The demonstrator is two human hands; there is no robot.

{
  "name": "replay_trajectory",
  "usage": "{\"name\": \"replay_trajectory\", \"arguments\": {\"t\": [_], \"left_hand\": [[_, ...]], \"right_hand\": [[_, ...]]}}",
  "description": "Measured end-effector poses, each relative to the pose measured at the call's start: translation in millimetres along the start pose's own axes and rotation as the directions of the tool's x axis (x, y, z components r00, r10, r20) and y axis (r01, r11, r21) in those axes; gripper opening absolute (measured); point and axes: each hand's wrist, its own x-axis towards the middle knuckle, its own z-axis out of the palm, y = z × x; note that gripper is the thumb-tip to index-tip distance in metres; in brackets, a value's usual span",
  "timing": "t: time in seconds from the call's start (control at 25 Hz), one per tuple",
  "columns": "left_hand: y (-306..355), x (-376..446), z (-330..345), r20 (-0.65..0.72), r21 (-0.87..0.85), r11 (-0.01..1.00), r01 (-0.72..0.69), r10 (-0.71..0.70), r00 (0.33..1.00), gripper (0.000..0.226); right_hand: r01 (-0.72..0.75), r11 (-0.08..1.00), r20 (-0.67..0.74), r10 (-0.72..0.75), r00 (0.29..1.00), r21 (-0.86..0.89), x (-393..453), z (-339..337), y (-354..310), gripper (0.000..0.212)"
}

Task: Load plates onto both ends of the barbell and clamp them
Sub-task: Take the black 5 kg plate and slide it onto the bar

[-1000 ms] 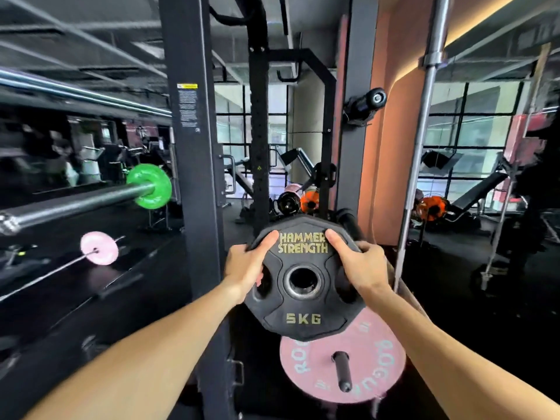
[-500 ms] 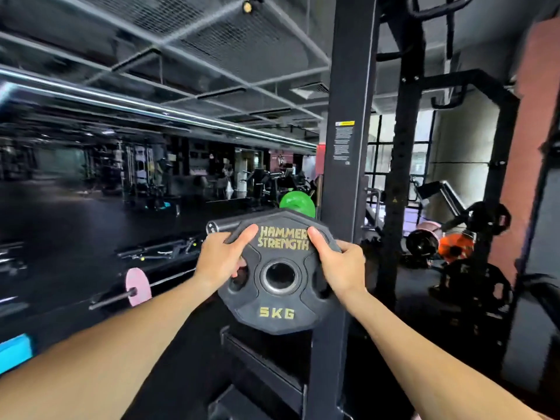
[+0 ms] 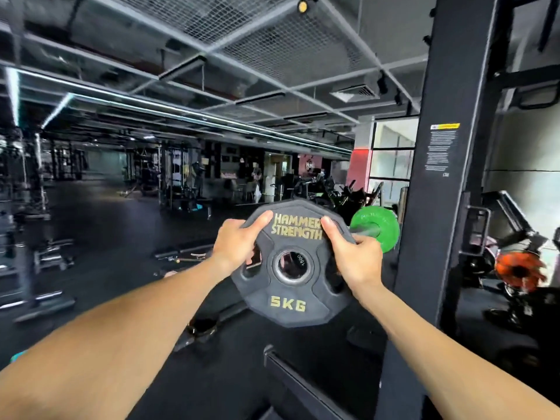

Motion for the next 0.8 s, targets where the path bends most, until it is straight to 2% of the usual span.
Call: {"name": "replay_trajectory", "arguments": {"t": [0.08,0.24,0.52,0.64,0.8], "left_hand": [[-14,25,1,0.091,-0.023,1.0,0.0,0.002,0.996,0.076],[-30,58,16,0.267,-0.05,0.999,-0.005,0.019,0.964,0.071],[-50,86,31,0.357,-0.125,0.992,-0.026,0.07,0.931,0.061],[-56,98,45,0.392,-0.195,0.98,-0.04,0.116,0.913,0.067],[-67,120,73,0.396,-0.199,0.979,-0.034,0.112,0.912,0.066]], "right_hand": [[-0.01,0.999,-0.113,0.004,0.994,-0.05,0,13,-1,0.073],[-0.063,0.988,-0.321,0.015,0.947,-0.14,-5,22,-2,0.072],[-0.1,0.97,-0.428,-0.004,0.904,-0.221,-17,40,-2,0.073],[-0.095,0.97,-0.483,-0.026,0.875,-0.224,-15,44,5,0.073],[-0.063,0.967,-0.475,-0.065,0.877,-0.248,15,39,20,0.069]]}}
